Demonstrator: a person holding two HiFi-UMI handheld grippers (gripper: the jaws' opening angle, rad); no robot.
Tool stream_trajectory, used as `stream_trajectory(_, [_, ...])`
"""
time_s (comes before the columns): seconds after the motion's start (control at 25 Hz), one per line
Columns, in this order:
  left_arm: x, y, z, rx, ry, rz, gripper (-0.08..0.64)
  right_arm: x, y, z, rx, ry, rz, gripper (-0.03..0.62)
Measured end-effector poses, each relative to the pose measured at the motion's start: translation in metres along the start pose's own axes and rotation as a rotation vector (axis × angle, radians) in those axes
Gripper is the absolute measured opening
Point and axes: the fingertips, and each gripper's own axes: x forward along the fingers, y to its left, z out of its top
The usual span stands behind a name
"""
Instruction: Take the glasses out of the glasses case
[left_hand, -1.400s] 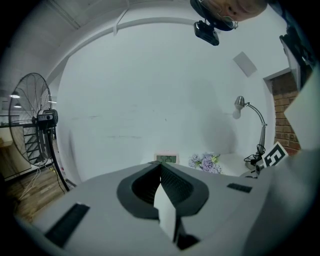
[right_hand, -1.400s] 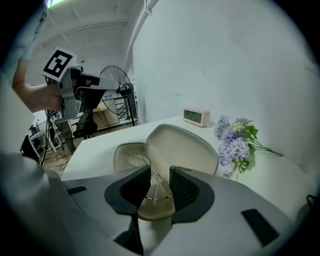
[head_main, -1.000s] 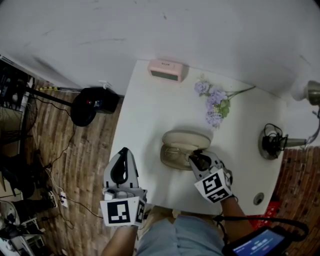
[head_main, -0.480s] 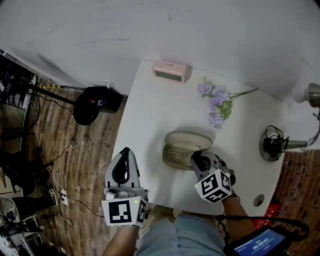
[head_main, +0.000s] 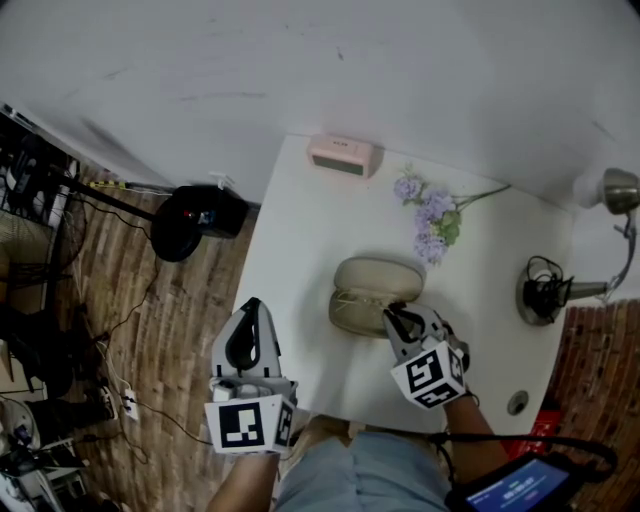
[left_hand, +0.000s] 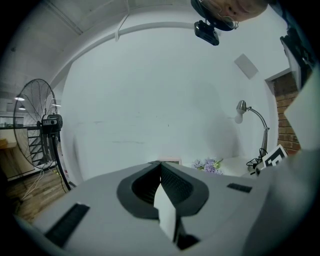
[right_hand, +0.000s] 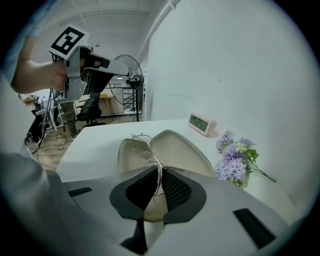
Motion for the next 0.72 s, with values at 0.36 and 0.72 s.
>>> stream_trajectory(0.36, [0.001,-0.006,0.024,0.009,-0.055,-0.025,0.006,-0.022,-0.022,0.037,0.086,-0.109,-0.068,0.044])
stream_trajectory(0.72, [-0.005,-0.009,0.048,0.027,-0.117,-0.038,0.006,-0.053,-0.043,0.085,0.105,-0.246,-0.133,0.044])
